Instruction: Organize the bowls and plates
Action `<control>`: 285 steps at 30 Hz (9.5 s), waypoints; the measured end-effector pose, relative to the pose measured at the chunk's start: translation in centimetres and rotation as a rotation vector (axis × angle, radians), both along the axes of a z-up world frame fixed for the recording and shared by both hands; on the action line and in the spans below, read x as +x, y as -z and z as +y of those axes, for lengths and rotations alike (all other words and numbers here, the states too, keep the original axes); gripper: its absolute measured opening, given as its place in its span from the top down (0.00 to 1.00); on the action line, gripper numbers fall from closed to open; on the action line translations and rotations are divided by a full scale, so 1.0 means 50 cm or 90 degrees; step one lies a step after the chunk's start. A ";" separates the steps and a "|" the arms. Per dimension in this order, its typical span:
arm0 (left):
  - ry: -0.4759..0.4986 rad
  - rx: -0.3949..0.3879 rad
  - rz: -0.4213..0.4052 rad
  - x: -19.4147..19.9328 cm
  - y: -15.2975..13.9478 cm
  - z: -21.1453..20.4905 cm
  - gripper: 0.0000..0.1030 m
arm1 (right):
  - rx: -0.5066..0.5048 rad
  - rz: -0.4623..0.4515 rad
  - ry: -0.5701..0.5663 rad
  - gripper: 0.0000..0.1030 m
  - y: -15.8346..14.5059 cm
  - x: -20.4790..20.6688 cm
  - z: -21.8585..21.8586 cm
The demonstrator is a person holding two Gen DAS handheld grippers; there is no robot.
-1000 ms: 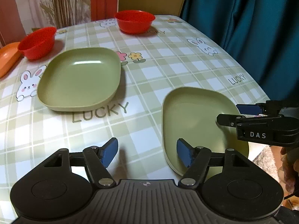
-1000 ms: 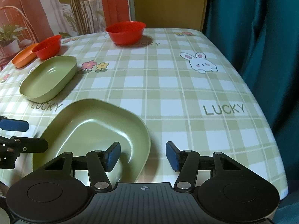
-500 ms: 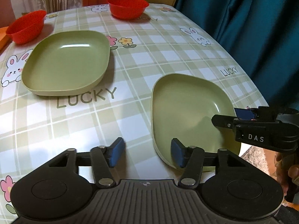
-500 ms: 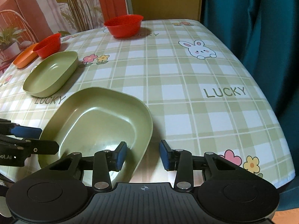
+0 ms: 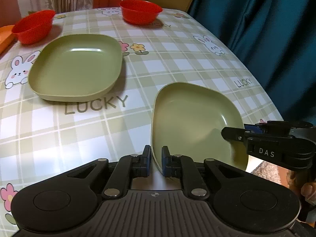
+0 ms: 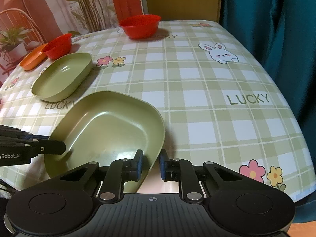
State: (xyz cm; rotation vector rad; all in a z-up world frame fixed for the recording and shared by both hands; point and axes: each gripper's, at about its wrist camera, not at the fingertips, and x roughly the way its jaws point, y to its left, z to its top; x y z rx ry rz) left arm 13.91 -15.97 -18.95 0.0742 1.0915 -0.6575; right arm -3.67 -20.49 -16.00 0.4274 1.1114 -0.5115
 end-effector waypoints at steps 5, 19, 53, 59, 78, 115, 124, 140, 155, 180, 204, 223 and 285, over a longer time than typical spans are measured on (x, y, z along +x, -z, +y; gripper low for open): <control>-0.030 -0.004 -0.018 0.005 -0.011 0.019 0.88 | -0.011 -0.018 -0.012 0.87 -0.017 0.026 0.005; -0.122 -0.039 -0.085 0.045 -0.073 0.086 0.88 | -0.021 -0.149 -0.003 0.91 -0.095 0.143 -0.020; -0.171 0.014 -0.202 0.253 -0.192 0.187 0.88 | 0.011 -0.246 0.003 0.90 -0.089 0.394 -0.018; -0.147 0.026 -0.168 0.255 -0.132 0.181 0.88 | 0.044 -0.215 0.038 0.90 -0.032 0.371 -0.027; -0.139 0.082 -0.150 0.248 -0.062 0.172 0.88 | 0.040 -0.154 0.023 0.90 0.023 0.369 -0.003; -0.179 0.076 -0.151 0.229 -0.052 0.185 0.87 | 0.016 -0.162 0.019 0.84 0.001 0.312 -0.004; -0.180 0.070 -0.148 0.227 -0.052 0.185 0.87 | 0.021 -0.169 0.005 0.88 -0.012 0.292 0.006; -0.187 0.065 -0.144 0.226 -0.051 0.187 0.87 | 0.010 -0.173 -0.005 0.94 0.010 0.294 0.023; -0.193 0.047 -0.132 0.234 -0.061 0.196 0.86 | 0.039 -0.177 0.016 0.93 0.016 0.294 0.006; -0.357 -0.027 -0.266 0.302 -0.298 0.532 0.60 | 0.052 -0.316 -0.195 0.74 -0.192 0.610 0.133; -0.554 -0.047 -0.084 0.557 -0.081 0.614 0.49 | 0.012 -0.067 -0.274 0.63 0.119 1.113 0.165; -0.528 -0.067 -0.047 0.561 -0.041 0.588 0.75 | 0.061 -0.010 -0.240 0.88 0.152 1.117 0.157; -0.111 0.051 -0.122 0.344 -0.145 0.157 0.75 | 0.160 -0.276 0.003 0.88 -0.026 0.265 -0.064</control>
